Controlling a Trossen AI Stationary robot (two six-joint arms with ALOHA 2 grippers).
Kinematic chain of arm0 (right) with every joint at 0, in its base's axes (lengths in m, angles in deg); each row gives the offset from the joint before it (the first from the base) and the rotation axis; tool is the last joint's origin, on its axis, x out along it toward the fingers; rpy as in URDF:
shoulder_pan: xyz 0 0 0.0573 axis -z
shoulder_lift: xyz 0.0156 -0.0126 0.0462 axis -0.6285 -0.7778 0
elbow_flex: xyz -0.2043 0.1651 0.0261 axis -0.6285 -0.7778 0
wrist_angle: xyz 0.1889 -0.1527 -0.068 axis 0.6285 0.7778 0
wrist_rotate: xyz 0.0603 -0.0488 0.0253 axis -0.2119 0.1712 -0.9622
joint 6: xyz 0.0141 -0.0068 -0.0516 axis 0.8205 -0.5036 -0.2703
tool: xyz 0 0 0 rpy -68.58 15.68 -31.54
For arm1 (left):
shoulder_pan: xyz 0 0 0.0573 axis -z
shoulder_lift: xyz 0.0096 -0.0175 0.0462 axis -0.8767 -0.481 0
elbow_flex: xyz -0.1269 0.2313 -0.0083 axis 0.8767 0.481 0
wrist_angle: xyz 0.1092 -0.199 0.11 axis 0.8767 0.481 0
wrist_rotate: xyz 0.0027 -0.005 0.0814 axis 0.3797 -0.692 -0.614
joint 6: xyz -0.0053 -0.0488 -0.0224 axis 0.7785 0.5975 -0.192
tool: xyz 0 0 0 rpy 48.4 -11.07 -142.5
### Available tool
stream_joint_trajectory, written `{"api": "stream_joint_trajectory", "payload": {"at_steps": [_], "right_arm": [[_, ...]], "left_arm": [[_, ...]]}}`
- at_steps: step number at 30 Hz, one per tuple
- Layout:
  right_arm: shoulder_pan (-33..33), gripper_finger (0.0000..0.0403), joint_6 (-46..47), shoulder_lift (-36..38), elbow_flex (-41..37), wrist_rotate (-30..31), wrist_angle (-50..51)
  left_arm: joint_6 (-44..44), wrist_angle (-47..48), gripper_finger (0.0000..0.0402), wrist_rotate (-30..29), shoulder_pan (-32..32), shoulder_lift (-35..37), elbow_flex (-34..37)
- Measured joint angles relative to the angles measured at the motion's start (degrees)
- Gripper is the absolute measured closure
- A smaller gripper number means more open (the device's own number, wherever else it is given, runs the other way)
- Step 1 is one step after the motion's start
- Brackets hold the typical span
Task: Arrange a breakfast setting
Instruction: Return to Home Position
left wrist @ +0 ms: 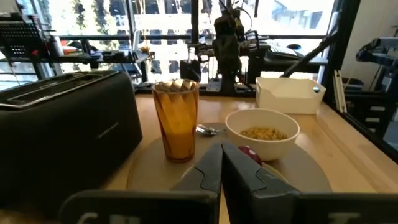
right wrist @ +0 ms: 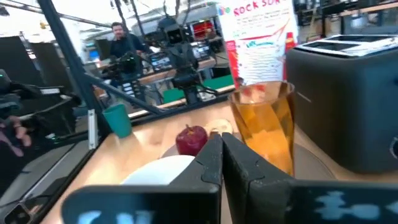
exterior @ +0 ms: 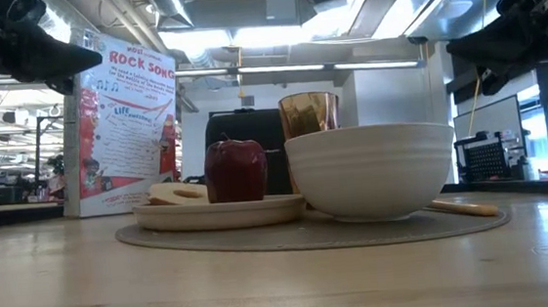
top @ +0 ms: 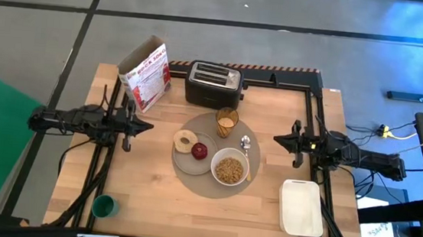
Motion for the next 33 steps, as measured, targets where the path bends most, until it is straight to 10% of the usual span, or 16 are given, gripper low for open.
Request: {"api": "stream_joint_trajectory", "payload": {"at_steps": [33], "right_arm": [[-0.1, 0.0403, -1.2, 0.1, -2.7, 0.0, -2.5]], "left_arm": [[3.2, -16.6, 0.0400, 2.5, 0.0, -0.2, 10.4]]}}
